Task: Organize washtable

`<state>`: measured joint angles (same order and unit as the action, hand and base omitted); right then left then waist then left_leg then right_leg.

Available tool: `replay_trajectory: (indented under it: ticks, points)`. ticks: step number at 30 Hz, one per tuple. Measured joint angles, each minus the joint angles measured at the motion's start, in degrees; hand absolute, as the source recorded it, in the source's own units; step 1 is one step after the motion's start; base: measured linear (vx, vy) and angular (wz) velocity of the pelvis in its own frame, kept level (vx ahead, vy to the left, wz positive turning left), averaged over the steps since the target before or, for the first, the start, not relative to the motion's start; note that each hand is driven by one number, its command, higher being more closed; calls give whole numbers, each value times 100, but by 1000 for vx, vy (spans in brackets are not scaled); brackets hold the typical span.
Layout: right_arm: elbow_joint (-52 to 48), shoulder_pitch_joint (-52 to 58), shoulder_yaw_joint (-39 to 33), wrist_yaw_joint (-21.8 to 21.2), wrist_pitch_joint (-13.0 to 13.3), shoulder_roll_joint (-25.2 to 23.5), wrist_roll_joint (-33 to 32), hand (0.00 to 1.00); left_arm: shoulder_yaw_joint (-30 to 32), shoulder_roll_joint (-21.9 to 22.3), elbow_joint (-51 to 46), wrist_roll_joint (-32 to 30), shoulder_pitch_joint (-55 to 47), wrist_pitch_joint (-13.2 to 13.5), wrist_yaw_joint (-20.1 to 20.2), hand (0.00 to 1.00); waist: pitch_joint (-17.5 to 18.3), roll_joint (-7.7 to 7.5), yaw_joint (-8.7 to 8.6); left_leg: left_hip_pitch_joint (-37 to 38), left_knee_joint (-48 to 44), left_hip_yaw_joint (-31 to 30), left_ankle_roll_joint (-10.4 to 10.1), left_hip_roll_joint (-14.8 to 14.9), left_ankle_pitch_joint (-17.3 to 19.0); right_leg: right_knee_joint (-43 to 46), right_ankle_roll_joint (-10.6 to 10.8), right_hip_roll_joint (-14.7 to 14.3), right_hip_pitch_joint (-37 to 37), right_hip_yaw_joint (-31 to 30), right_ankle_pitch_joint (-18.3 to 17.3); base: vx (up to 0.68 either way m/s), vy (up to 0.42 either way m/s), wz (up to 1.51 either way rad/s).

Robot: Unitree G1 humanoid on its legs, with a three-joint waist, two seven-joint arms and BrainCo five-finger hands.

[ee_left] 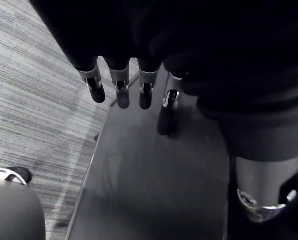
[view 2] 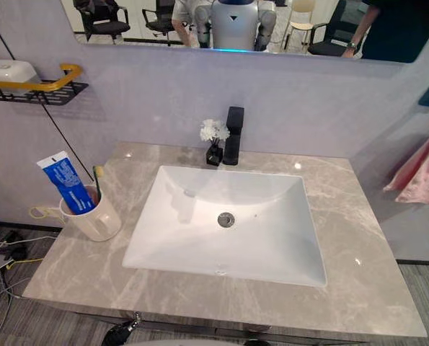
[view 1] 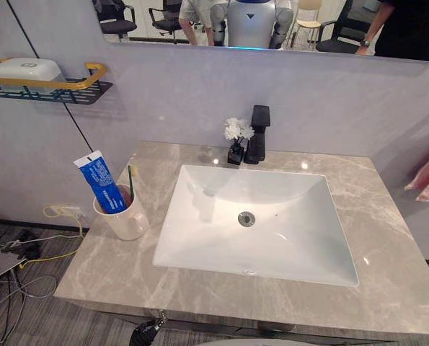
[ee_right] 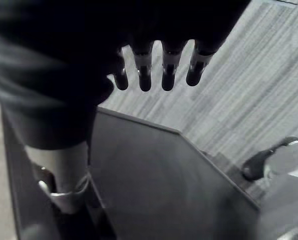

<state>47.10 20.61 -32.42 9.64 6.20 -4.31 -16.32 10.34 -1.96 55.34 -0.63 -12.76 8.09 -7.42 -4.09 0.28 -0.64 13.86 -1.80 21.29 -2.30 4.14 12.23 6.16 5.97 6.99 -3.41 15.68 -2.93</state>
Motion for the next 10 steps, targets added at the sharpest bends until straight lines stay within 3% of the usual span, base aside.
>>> replay_trajectory:
  ticks: [8, 10]
  points:
    - [636, -122, 522, -476, -10, 47, -66, 0, -138, -135, 235, -15, 149, 3, 129, 0, -21, -75, 48, -1, 124, -395, -233, -26, -155, -274, 24, 7, -253, 343, 32, 32, -16, 22]
    - [787, -171, 548, -486, -3, 61, -107, 0, -210, -198, 277, -14, 218, 2, 129, 0, -81, -121, 58, -1, 122, -407, -204, -37, -217, -376, 27, 0, -318, 354, 76, 8, -13, 2]
